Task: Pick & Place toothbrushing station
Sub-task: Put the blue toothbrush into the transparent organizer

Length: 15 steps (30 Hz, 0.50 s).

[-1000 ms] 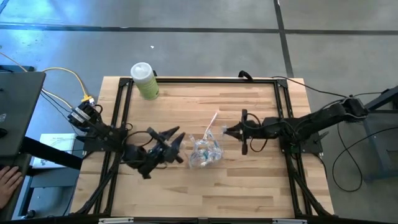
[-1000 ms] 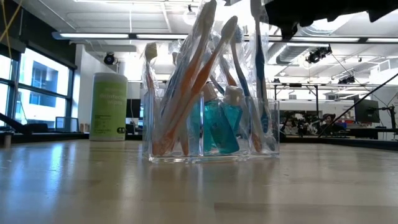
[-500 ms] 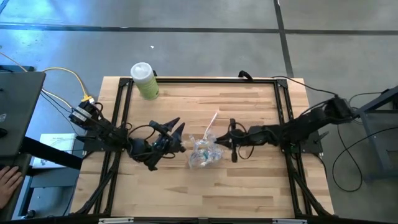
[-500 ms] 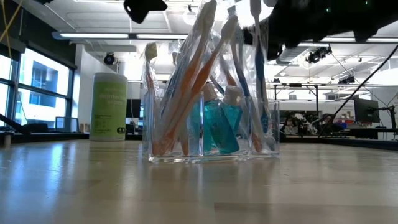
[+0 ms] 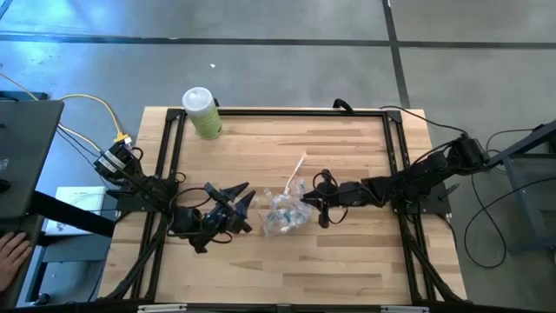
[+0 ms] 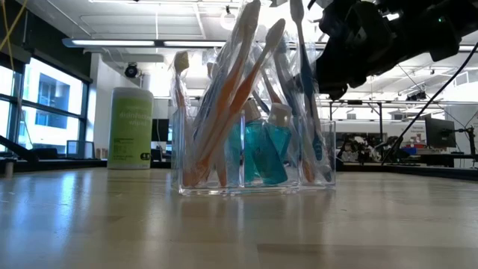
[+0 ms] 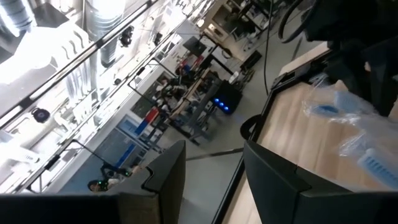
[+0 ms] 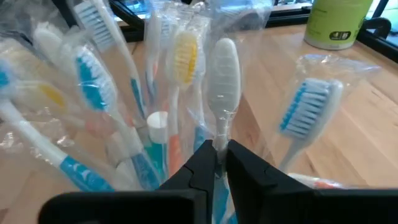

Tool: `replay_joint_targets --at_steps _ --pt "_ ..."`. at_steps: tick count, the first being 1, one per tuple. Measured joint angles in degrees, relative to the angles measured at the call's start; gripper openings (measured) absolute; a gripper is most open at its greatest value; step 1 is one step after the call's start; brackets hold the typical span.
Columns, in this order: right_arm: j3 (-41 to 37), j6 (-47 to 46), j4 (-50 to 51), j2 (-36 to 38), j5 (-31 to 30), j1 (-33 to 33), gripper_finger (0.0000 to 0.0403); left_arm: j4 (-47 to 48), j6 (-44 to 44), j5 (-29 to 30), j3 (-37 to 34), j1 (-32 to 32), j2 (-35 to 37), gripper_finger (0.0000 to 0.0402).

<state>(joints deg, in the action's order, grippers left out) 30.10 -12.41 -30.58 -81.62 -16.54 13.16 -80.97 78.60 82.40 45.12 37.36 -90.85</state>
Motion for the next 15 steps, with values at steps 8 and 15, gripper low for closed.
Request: replay_joint_targets --at_steps 8,15 --pt "0.0 0.2 -1.4 0.0 -3.1 1.6 0.0111 0.0 -2.5 0.4 -0.2 -1.2 0.0 0.0156" --pt "0.0 5.0 -2.2 0.2 -3.5 3.3 0.0215 4.1 -5.0 0.4 -0.3 -1.2 0.0 0.0156"
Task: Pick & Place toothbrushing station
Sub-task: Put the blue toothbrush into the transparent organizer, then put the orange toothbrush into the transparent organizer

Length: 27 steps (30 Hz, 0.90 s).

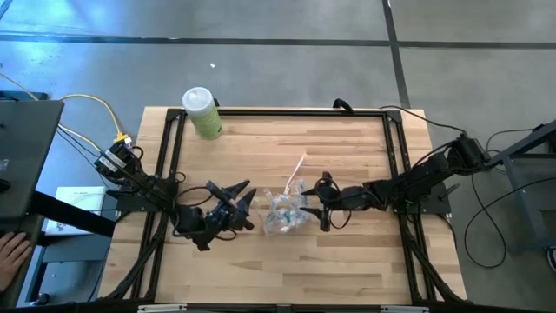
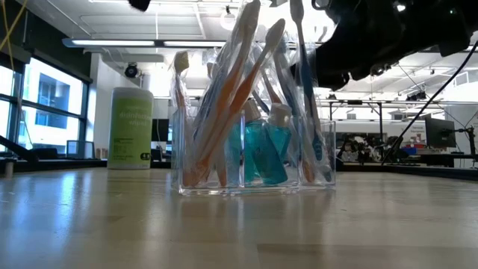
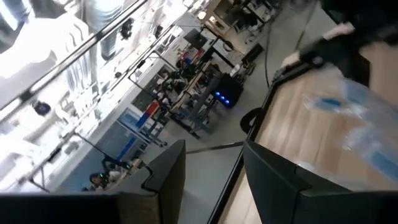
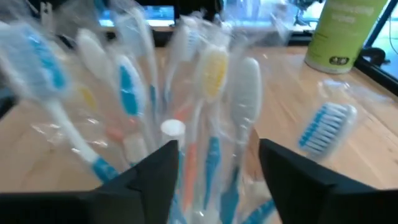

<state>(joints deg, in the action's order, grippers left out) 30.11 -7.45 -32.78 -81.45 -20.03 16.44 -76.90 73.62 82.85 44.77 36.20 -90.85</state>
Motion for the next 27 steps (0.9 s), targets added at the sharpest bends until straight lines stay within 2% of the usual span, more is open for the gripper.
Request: replay_joint_targets --at_steps 4,6,8,11,17,22,27 --pt "0.0 0.1 -3.0 0.0 0.6 1.2 0.0268 12.8 -6.6 -1.6 0.0 0.0 0.0 0.0156" --pt "0.0 0.8 -3.9 0.0 0.5 2.0 0.0285 19.7 -10.0 -4.6 0.0 0.4 0.0 0.0156" --pt "0.0 2.7 -3.9 0.0 0.1 2.8 0.0295 22.3 -11.2 -8.8 0.0 1.5 0.0 0.0156" --pt "0.0 4.6 -3.9 0.0 -2.2 4.5 0.0299 19.1 -8.0 -12.4 0.0 3.2 0.2 0.0156" --pt "0.0 10.4 -4.9 0.0 -7.5 8.3 0.0298 5.2 2.8 -12.4 0.0 3.6 3.8 0.0156" --pt "0.0 16.3 -7.1 0.0 -11.5 10.9 0.0298 4.8 3.5 -13.1 -0.4 -0.1 7.5 0.0155" --pt "0.1 16.8 -11.3 0.0 -12.2 12.3 0.0298 4.8 2.3 -14.2 -3.0 -5.0 12.1 0.0142"
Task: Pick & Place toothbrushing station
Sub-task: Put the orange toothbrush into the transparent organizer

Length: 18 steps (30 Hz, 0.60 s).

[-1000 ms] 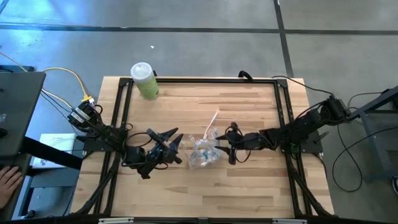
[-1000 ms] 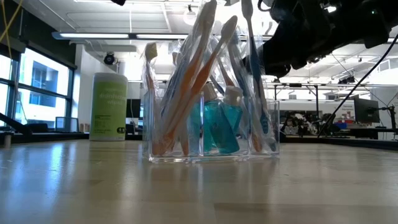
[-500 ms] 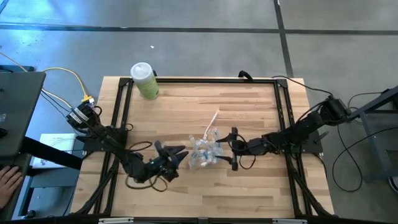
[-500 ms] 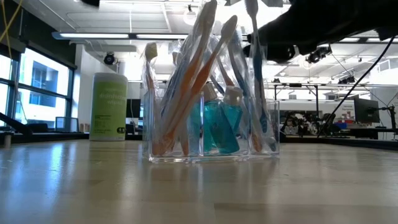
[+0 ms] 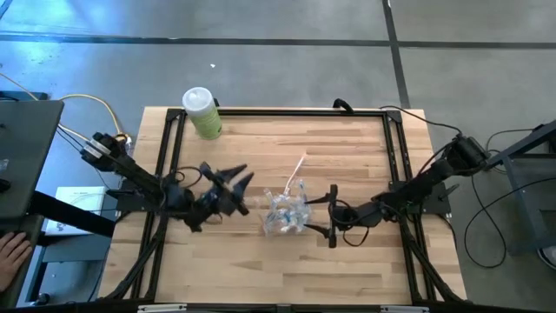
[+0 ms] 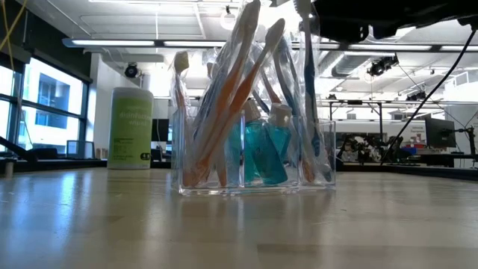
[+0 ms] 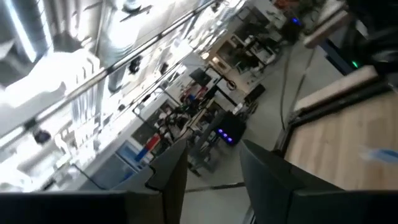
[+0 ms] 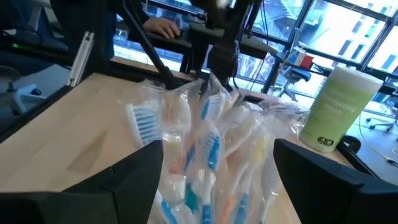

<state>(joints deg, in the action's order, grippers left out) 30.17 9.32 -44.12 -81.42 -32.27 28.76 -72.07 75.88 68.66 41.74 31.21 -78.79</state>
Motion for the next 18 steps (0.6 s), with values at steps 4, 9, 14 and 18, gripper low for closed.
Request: replay_joint_targets --at_steps 4,9,14,18 --pt "0.0 1.7 -0.3 0.0 0.0 0.8 0.0298 3.5 -7.1 -2.6 -4.7 -0.5 3.8 0.0119" --pt "0.0 -0.7 0.6 0.0 0.0 0.9 0.0298 4.8 -8.2 -6.0 -11.3 2.2 10.0 0.0103" --pt "0.0 0.1 -0.2 0.0 0.0 0.9 0.0298 5.6 -8.1 -11.0 -14.1 3.9 18.7 0.0103" --pt "0.0 1.4 -2.4 0.0 -0.2 0.5 0.0298 9.7 -13.9 -15.1 -14.3 1.6 27.5 0.0103"
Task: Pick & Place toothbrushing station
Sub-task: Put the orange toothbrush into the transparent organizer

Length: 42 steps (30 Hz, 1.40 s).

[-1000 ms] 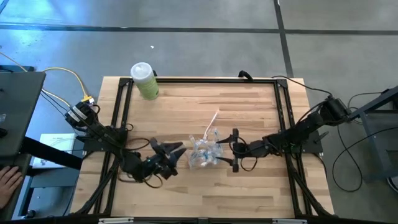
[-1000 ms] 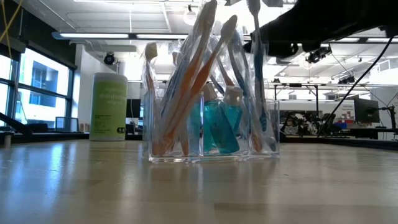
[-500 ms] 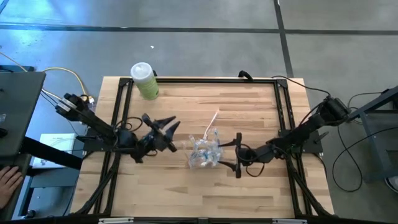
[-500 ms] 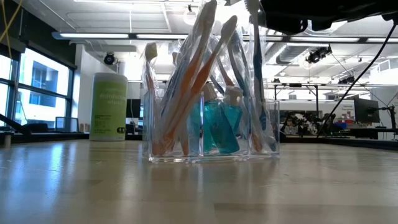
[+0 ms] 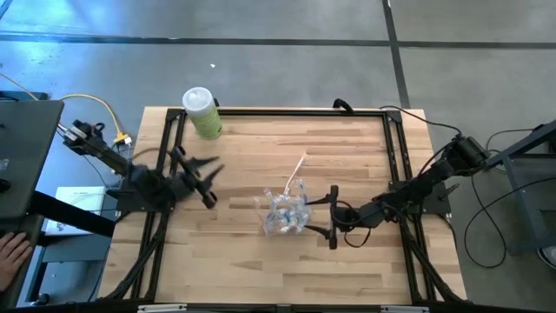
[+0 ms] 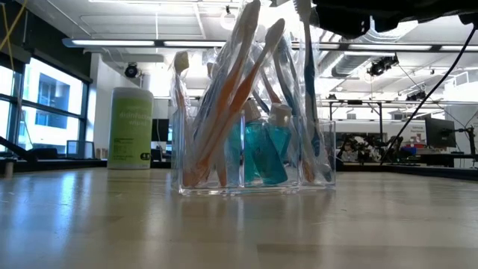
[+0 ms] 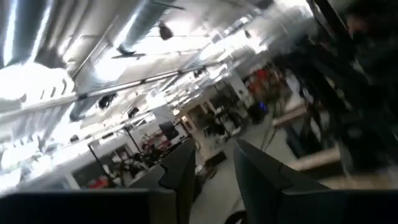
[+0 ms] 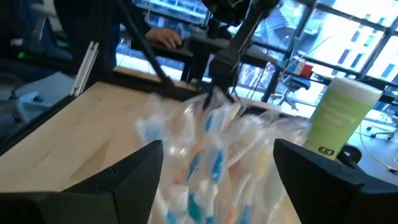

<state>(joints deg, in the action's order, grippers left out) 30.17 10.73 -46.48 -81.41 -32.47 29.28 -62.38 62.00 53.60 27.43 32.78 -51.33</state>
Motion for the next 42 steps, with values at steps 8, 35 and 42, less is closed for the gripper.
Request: replay_joint_targets --at_steps 8,35,42 --pt "0.0 3.3 -5.1 0.0 -0.6 -1.6 0.0298 32.2 -32.0 -33.0 0.0 -15.6 16.9 0.0102" --pt "23.4 29.9 15.9 3.8 -28.2 8.9 0.0298 17.8 -96.9 -83.0 10.9 -61.9 -22.4 0.02" --pt "24.4 31.1 15.4 5.8 -43.6 12.6 0.0298 18.0 -104.8 -91.4 16.7 -63.0 -35.5 0.02"
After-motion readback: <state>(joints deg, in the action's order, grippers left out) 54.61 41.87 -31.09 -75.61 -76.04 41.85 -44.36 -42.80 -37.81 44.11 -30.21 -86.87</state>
